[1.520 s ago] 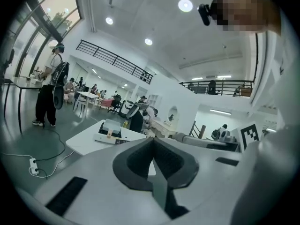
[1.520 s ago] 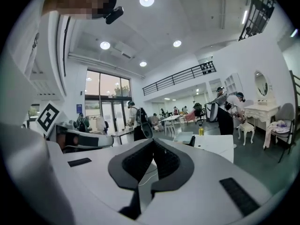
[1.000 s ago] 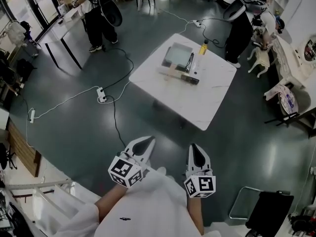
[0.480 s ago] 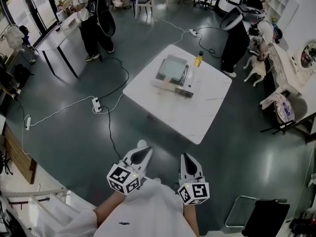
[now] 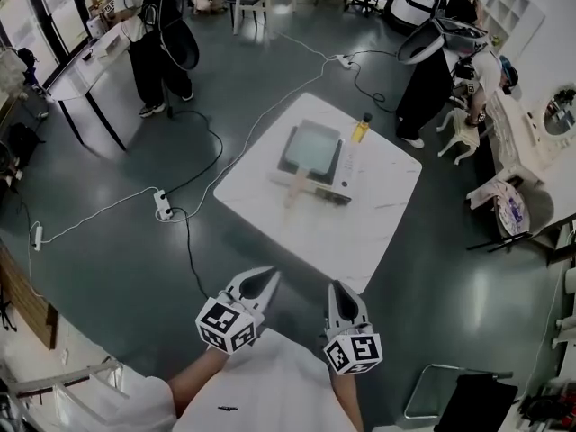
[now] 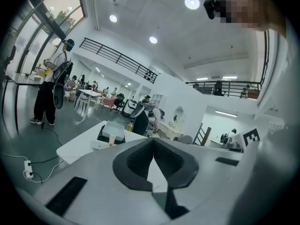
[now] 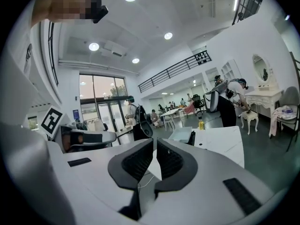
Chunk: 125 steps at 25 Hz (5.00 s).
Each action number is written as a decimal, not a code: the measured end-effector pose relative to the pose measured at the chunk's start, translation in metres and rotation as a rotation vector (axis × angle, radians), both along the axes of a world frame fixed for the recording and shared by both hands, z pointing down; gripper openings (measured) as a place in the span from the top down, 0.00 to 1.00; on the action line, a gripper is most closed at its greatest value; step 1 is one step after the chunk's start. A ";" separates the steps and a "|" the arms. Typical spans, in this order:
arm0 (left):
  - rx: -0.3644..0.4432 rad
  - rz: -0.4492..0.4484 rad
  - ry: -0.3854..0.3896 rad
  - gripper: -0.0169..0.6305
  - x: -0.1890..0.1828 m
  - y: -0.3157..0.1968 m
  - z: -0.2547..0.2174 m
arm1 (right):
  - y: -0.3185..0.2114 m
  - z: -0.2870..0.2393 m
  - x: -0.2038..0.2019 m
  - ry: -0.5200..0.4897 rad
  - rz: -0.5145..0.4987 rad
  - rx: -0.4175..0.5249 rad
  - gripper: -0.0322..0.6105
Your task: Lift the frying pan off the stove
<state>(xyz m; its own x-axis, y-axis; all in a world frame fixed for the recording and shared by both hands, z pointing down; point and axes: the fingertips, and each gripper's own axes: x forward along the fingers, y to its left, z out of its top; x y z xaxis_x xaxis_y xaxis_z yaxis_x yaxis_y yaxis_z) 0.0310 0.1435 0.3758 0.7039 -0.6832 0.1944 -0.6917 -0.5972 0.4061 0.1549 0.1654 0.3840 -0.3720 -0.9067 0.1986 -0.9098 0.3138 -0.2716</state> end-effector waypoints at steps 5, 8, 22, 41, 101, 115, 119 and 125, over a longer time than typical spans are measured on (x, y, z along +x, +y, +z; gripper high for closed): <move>-0.003 0.055 0.005 0.97 -0.013 -0.061 -0.004 | -0.062 0.003 -0.025 0.012 -0.001 -0.029 0.95; -0.006 0.087 0.004 0.97 -0.022 -0.097 0.000 | -0.100 0.005 -0.039 0.014 0.015 -0.030 0.95; -0.024 0.220 -0.004 0.97 -0.052 -0.219 0.020 | -0.222 0.018 -0.067 0.002 0.132 -0.039 0.95; -0.113 0.272 -0.005 0.97 -0.030 -0.225 0.048 | -0.231 0.029 -0.048 -0.049 0.159 -0.059 0.95; -0.793 0.381 0.330 0.84 0.041 -0.240 0.220 | -0.327 0.211 -0.048 -0.599 -0.040 -0.568 0.61; -0.780 0.372 0.292 0.84 0.040 -0.241 0.224 | -0.339 0.225 -0.067 -0.826 -0.119 -0.651 0.78; -0.782 0.360 0.242 0.84 0.040 -0.239 0.225 | -0.335 0.225 -0.066 -0.839 -0.080 -0.646 0.79; -0.769 0.358 0.206 0.83 0.036 -0.232 0.222 | -0.328 0.224 -0.068 -0.849 -0.057 -0.632 0.80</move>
